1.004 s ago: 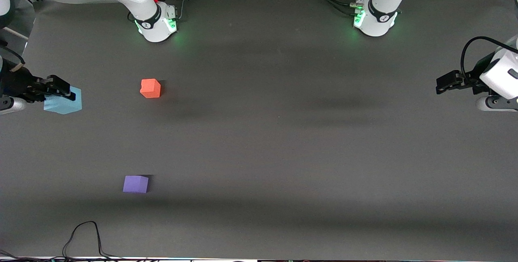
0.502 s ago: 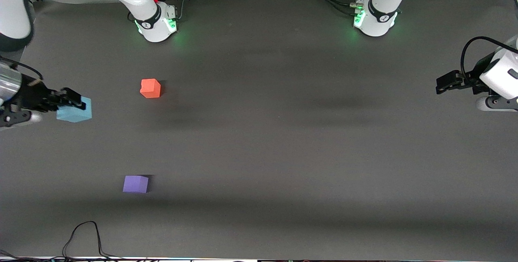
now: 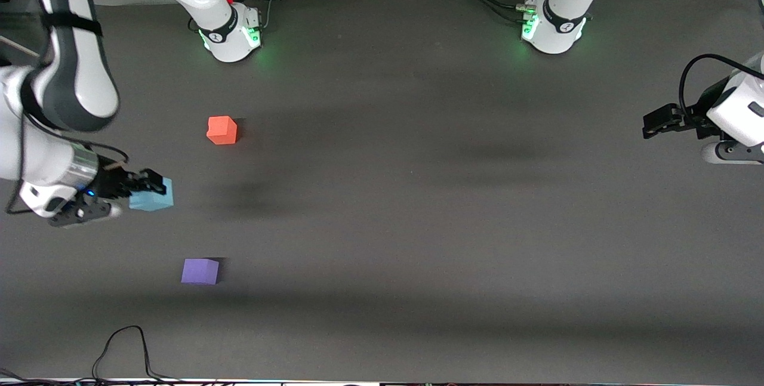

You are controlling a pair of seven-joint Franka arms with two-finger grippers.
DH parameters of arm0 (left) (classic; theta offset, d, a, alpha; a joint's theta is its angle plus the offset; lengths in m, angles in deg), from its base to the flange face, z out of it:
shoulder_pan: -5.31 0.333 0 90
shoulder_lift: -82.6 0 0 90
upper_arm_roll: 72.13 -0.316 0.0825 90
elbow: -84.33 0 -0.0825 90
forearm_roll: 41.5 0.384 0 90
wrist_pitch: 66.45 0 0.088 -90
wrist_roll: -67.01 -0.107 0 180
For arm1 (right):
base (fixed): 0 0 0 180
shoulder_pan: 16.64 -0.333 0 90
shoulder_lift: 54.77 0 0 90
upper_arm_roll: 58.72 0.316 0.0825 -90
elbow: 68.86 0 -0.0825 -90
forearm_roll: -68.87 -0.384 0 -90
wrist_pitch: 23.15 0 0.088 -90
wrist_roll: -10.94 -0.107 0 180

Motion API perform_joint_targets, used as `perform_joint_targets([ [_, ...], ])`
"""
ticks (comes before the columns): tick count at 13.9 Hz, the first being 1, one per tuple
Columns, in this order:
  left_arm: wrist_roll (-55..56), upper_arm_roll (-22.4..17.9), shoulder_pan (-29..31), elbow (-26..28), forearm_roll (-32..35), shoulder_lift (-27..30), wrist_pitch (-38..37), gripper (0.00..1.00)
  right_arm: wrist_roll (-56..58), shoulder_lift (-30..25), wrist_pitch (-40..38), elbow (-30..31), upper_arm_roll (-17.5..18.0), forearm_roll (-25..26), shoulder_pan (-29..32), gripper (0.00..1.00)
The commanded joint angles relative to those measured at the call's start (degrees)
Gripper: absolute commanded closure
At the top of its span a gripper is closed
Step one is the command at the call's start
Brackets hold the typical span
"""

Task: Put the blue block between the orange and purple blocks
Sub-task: 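Carry the blue cube to the gap between orange and purple cubes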

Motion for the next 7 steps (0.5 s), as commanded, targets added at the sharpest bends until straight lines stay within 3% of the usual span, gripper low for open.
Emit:
perform_joint_targets([
  [1,-0.6,-0.5,-0.6,0.8,-0.5,1.1,-0.5,0.00,-2.1,4.0,9.6,4.3,-0.1,-1.4,-0.6,0.56],
  [7,-0.4,-0.5,-0.7,0.9,-0.4,1.1,-0.5,0.00,-2.9,7.0,24.2,16.0,0.0,-5.2,-4.3,0.56],
])
